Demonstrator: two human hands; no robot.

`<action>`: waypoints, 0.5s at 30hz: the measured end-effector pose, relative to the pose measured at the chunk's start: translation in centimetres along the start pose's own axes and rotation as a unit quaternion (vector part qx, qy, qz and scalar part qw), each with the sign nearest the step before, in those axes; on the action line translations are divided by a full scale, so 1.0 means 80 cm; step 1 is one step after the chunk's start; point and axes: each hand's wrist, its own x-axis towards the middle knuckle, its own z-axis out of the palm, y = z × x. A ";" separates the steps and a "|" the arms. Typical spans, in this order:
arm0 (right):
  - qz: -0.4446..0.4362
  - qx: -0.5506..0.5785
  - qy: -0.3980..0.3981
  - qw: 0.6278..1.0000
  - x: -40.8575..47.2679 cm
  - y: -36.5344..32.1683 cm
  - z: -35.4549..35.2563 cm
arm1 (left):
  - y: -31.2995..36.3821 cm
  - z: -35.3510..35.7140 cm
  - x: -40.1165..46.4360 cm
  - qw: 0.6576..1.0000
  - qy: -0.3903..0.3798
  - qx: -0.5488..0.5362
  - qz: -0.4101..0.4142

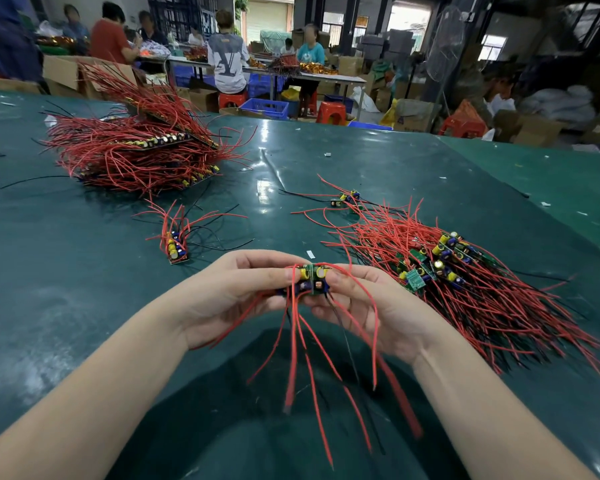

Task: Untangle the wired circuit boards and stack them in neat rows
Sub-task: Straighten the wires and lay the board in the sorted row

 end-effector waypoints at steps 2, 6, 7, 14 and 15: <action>0.000 0.005 0.009 1.000 0.000 -0.002 0.000 | 0.002 0.000 0.001 1.000 0.013 -0.013 0.009; -0.027 0.032 0.068 0.997 0.001 -0.006 -0.003 | 0.003 -0.016 0.010 0.991 0.126 0.012 0.029; -0.036 0.027 0.080 0.996 0.001 -0.006 -0.004 | 0.000 -0.023 0.013 0.982 0.168 0.079 0.040; -0.064 -0.042 0.098 0.992 0.005 0.001 -0.004 | -0.017 -0.044 0.012 0.687 0.320 0.643 0.108; -0.068 -0.054 0.097 0.991 0.005 0.003 -0.004 | -0.015 -0.042 0.012 0.696 0.312 0.630 0.145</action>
